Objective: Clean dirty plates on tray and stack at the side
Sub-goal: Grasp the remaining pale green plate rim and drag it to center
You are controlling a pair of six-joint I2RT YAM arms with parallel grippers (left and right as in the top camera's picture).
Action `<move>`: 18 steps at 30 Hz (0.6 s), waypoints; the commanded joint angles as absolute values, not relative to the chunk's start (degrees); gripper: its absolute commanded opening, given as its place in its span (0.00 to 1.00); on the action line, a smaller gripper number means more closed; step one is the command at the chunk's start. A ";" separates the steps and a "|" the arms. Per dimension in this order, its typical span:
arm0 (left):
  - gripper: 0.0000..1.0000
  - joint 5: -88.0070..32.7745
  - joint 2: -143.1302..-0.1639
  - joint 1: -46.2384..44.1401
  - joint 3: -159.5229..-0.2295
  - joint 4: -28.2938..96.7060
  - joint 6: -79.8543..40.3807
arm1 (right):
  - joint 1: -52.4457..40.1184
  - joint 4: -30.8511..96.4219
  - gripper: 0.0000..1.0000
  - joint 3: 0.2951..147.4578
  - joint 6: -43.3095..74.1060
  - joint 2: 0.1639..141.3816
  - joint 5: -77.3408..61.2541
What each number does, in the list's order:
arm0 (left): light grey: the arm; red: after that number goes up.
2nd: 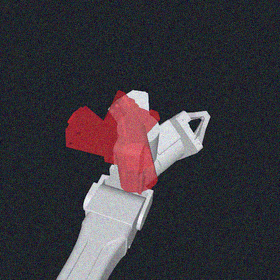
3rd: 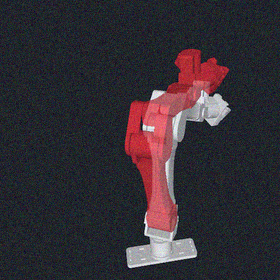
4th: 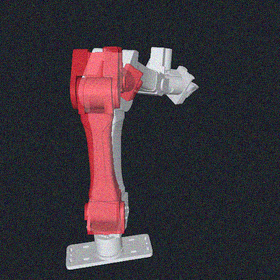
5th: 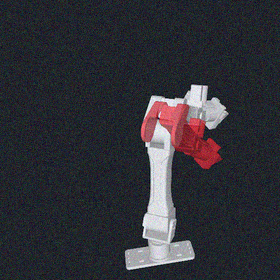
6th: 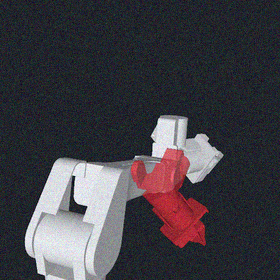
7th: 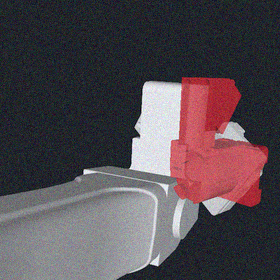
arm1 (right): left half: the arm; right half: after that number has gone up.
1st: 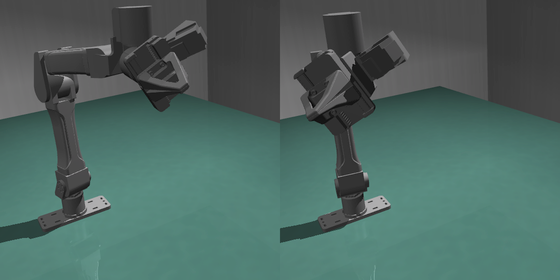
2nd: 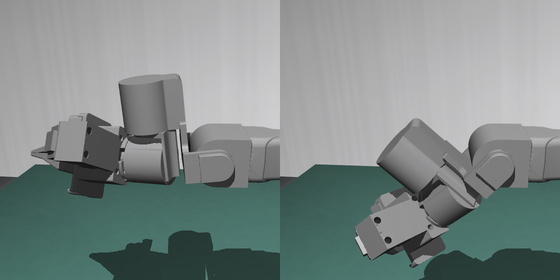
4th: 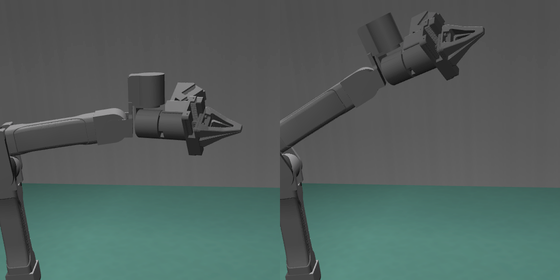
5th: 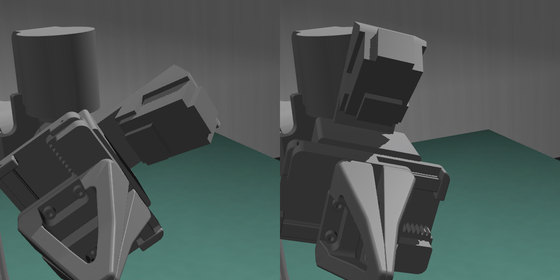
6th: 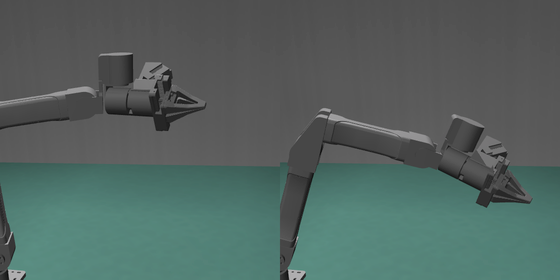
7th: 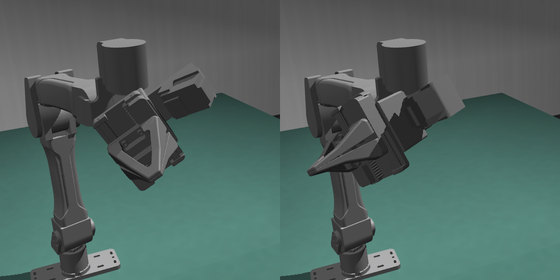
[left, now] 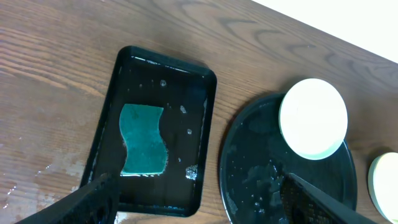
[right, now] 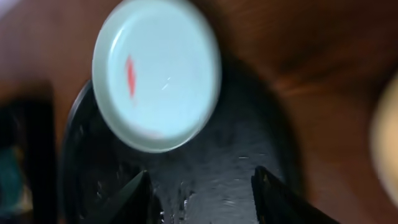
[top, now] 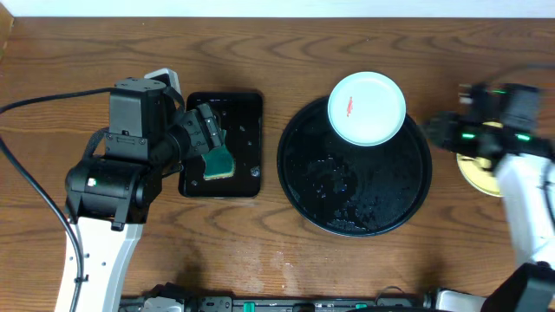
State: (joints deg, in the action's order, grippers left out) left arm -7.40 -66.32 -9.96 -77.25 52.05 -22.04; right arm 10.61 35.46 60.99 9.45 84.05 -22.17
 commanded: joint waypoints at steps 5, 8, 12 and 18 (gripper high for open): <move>0.83 -7.75 -66.35 -9.82 -78.24 51.88 -21.43 | -2.79 25.58 0.51 61.12 6.52 93.14 4.69; 0.83 -7.75 -66.35 -9.82 -78.24 51.88 -21.43 | -2.98 19.25 0.44 61.12 6.55 98.61 4.47; 0.84 -7.73 -66.35 -9.82 -78.24 51.88 -21.43 | -2.98 11.22 0.35 61.12 6.59 104.64 3.46; 0.83 -7.75 -66.35 -9.82 -78.24 51.88 -21.43 | -2.98 7.14 0.22 61.12 9.56 108.05 2.94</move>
